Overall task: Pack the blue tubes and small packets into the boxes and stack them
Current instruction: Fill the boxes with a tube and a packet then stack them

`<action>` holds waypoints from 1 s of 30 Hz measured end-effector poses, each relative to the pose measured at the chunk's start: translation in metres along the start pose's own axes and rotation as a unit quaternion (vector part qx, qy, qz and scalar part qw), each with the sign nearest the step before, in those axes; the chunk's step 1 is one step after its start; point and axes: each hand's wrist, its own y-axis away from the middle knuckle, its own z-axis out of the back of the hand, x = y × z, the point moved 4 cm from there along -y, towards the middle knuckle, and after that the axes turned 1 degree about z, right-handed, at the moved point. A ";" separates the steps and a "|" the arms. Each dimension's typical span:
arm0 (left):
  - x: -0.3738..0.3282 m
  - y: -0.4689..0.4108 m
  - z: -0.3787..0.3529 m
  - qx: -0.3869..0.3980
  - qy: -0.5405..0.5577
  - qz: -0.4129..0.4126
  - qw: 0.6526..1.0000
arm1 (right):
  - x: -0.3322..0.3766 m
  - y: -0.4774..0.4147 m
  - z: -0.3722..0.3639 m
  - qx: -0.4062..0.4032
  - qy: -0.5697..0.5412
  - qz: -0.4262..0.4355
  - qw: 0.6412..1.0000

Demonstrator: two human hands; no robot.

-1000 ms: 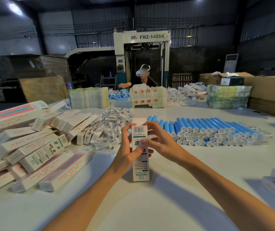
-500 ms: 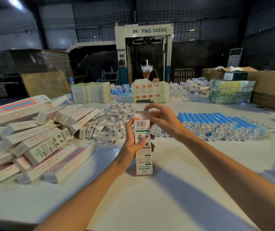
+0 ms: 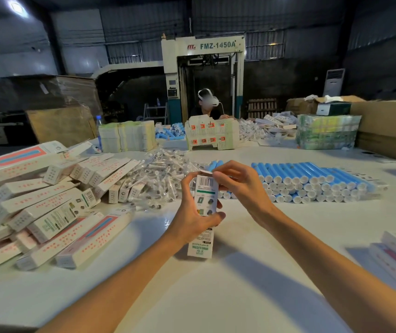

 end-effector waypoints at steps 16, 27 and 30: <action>0.002 -0.031 -0.022 0.047 0.018 0.022 0.998 | -0.008 -0.004 0.038 -0.038 -0.076 -0.146 0.986; 0.001 -0.028 -0.019 0.058 -0.012 -0.011 0.998 | 0.004 -0.011 0.036 -0.055 0.029 -0.152 0.986; -0.001 -0.024 -0.019 0.049 -0.022 -0.008 0.999 | 0.004 -0.010 0.037 -0.060 0.035 -0.148 0.987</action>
